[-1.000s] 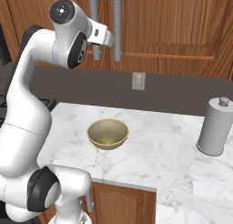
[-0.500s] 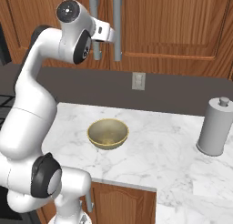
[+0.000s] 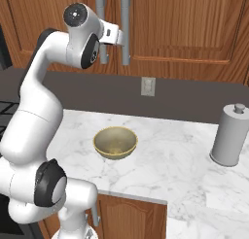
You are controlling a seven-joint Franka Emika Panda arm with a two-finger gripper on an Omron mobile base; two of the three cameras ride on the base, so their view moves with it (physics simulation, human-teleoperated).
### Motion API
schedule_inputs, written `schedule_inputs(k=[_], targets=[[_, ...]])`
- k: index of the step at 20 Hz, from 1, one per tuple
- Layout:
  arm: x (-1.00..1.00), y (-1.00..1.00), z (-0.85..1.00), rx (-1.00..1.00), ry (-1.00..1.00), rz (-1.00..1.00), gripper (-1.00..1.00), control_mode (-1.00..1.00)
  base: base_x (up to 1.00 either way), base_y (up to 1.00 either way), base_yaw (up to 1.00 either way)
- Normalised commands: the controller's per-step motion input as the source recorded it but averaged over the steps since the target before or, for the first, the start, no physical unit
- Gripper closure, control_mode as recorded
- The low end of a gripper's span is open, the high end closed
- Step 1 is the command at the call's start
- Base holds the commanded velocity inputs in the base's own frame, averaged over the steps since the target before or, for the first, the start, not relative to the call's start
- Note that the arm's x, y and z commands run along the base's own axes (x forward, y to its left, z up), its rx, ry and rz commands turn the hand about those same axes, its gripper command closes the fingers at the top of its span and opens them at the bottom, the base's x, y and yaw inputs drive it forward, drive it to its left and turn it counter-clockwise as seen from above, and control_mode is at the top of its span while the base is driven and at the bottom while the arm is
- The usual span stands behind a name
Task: Open the cabinet and setup a tea strainer by placing it in the bowl upright.
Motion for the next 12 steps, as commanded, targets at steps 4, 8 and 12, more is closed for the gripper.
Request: schedule_inputs(k=[4,8,12], targets=[[0.14,0.0,0.0,0.0,0.0,0.01,1.0,-1.0,0.0,0.0,0.0],[0.08,0.01,0.0,0.0,0.0,0.0,1.0,-1.0,0.0,0.0,0.0],[0.04,0.0,0.0,0.0,0.0,0.0,1.0,-1.0,0.0,0.0,0.0]])
